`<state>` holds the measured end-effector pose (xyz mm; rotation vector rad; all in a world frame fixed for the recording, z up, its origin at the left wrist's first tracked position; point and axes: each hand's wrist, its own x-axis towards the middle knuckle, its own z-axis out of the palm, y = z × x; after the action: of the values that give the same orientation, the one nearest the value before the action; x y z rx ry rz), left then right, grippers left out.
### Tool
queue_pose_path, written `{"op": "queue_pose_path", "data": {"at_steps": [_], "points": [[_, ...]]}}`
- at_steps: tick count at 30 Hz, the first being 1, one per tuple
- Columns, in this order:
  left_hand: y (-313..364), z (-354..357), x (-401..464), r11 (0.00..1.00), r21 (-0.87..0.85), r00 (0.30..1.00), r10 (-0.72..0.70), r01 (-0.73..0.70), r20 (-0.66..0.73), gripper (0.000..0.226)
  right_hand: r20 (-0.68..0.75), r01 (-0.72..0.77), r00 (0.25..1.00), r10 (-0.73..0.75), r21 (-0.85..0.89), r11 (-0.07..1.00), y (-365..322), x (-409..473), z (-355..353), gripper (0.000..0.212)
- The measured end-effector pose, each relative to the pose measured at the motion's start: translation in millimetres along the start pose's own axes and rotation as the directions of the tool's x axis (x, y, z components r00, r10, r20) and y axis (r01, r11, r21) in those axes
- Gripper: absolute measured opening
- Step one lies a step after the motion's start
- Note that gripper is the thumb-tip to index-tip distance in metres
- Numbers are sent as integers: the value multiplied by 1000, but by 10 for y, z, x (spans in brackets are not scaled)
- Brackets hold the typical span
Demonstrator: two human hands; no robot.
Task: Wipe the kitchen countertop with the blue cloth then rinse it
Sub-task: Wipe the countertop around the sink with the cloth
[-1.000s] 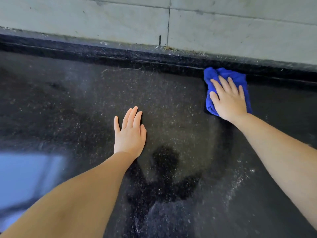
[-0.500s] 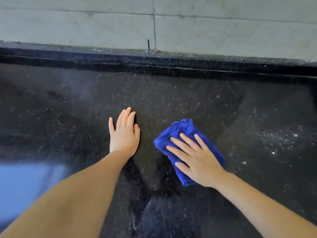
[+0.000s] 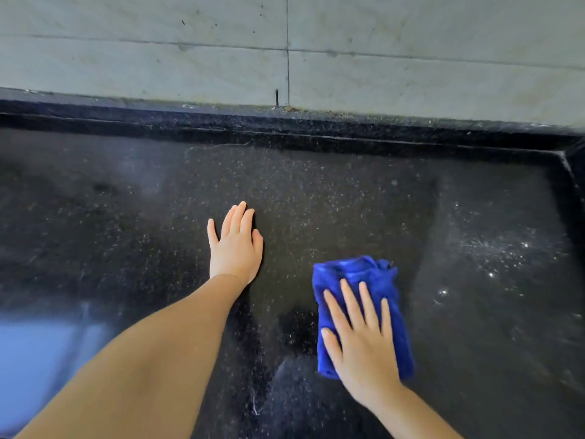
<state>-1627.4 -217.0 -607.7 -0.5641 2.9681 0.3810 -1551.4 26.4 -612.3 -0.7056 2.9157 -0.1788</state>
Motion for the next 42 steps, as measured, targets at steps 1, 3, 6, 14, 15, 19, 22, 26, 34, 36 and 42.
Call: {"op": "queue_pose_path", "data": {"at_steps": [1, 3, 6, 14, 15, 19, 22, 26, 34, 36, 42], "points": [[0, 0, -4, 1000, -8, 1000, 7, -7, -2, 48, 39, 105, 994, -105, -15, 994, -83, -162, 21, 49], [-1, 4, -2, 1000, -17, 1000, 19, -19, -2, 47, 162, 367, 919, -359, -21, 930, 133, -126, -40, 50], [-24, -15, -21, 998, 12, 998, 69, -69, -15, 47, 119, 321, 944, -307, -129, 938, 812, 320, -103, 53], [-802, -67, -1128, 957, -27, 956, 288, -290, -63, 35, -72, -491, 867, 493, 50, 870, 151, -104, 54, 52], [-978, -75, -1305, 969, -46, 968, 237, -241, -81, 34, -86, -489, 867, 490, 42, 872, -151, -299, 110, 54], [-1406, -82, -1724, 981, -179, 993, 56, -75, -107, 34, -97, -358, 928, 360, 39, 933, -1474, -575, 292, 53], [-1417, -59, -1684, 977, -206, 991, 24, -51, -130, 39, -36, -75, 996, 76, 21, 997, -2232, -622, 364, 50], [-1434, -47, -1671, 976, -205, 989, 49, -78, -142, 42, 76, 131, 989, -129, -22, 991, -1679, -890, 343, 48], [-1448, -32, -1677, 984, -142, 989, 94, -110, -115, 35, 18, -776, 625, 780, 123, 619, -718, -1029, 143, 52], [-1444, -32, -1681, 986, -128, 989, 94, -108, -112, 36, 26, -781, 615, 788, 157, 605, -1260, -807, 182, 53], [-1422, -62, -1725, 989, -75, 987, 115, -124, -109, 37, 30, -151, 988, 150, 45, 988, -2096, -922, 336, 50]]}}
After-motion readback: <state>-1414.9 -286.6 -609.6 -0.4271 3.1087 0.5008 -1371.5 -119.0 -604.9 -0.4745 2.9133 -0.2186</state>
